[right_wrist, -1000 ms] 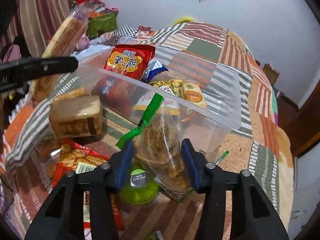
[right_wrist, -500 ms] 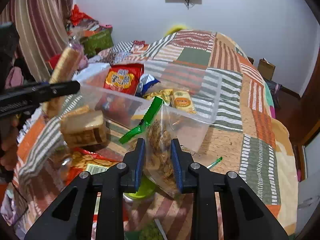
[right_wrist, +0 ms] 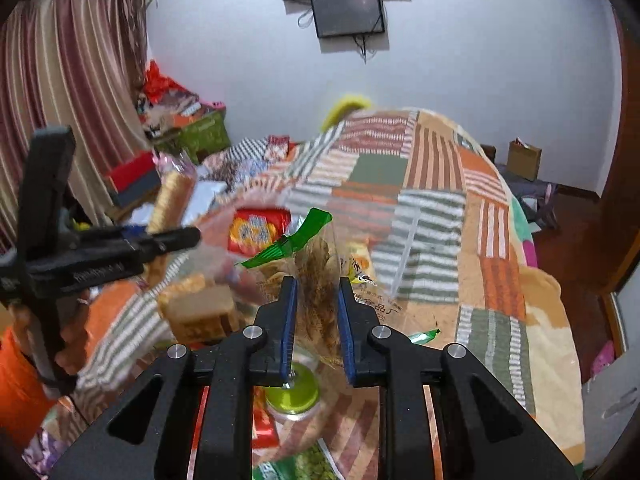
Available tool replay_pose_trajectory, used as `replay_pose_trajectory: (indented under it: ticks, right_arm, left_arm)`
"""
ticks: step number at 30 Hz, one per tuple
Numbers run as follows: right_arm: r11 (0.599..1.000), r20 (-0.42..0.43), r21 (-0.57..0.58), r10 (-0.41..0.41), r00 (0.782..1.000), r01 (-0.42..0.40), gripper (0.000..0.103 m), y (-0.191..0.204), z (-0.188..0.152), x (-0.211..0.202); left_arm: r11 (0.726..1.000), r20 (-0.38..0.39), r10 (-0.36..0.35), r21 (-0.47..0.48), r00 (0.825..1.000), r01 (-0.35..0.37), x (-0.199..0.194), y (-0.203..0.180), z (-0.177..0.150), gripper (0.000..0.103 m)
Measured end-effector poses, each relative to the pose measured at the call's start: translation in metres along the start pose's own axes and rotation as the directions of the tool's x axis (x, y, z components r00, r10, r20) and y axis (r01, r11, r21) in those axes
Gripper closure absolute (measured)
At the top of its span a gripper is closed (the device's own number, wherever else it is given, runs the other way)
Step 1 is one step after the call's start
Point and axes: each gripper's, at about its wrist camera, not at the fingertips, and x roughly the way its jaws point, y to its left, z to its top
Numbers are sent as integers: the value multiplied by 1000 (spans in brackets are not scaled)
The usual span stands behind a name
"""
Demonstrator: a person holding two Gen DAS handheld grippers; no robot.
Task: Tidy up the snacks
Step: 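Lower the cracker roll into the box with the left gripper while the right drops the cookie bag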
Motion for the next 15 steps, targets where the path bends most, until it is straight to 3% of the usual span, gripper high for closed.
replay_pose_trajectory:
  ticks: [7, 15]
  right_arm:
    - [999, 62, 46, 10, 998, -13, 85, -12, 26, 4]
    - [996, 37, 81, 19, 999, -22, 85, -22, 37, 37]
  left_arm:
    - [1000, 11, -22, 12, 1000, 22, 12, -12, 21, 62]
    - [999, -21, -30, 21, 999, 31, 48, -21, 38, 62]
